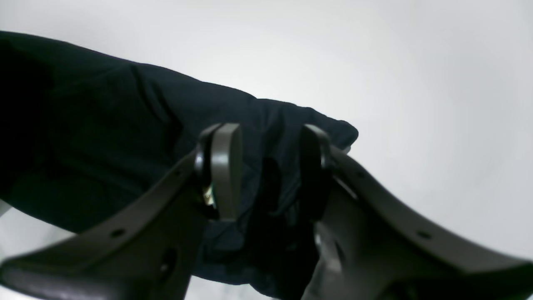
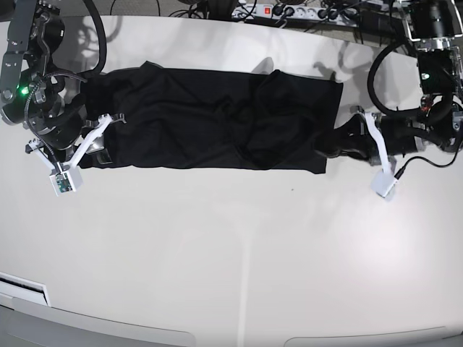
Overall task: Layout the t-shirt on the table in an organized manner, then fold the t-shirt properly
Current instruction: 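Press and smooth the folded end with the left gripper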
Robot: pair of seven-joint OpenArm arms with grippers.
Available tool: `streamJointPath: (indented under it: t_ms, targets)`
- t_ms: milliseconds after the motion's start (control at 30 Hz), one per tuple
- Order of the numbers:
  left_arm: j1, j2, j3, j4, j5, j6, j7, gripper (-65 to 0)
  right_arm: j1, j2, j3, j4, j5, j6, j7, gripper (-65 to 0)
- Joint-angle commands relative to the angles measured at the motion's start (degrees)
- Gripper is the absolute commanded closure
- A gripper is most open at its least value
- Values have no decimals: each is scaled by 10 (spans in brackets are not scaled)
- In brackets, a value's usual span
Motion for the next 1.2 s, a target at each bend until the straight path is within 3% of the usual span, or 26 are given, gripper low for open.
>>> streamJointPath:
  t_ms: [0, 133, 233, 500, 600, 700, 800, 967, 1167]
  targets:
    - [-3, -6, -3, 9, 13, -1, -32, 0, 6, 5, 2, 9, 6, -2, 15, -255]
    - [8, -5, -3, 9, 129, 56, -113, 0, 6, 5, 2, 9, 6, -2, 16, -255]
    - [8, 1, -3, 9, 184, 80, -131, 0, 6, 5, 2, 9, 6, -2, 16, -255]
    - [19, 10, 40, 7, 189, 86, -107, 0, 6, 5, 2, 9, 6, -2, 42, -255]
    - [27, 10, 84, 7, 178, 68, -93, 0, 6, 5, 2, 9, 6, -2, 41, -255]
    - [37, 10, 129, 7, 134, 37, -73, 0, 7, 5, 2, 9, 6, -2, 41, -255]
    - [39, 10, 166, 7, 50, 1, -27, 0, 6, 5, 2, 9, 6, -2, 41, -255]
    - [39, 10, 208, 7, -99, -1, 20, 0, 6, 5, 2, 9, 6, -2, 41, -255]
    - [31, 2, 192, 7, -157, -1, 28, 0, 6, 5, 2, 9, 6, -2, 41, -255]
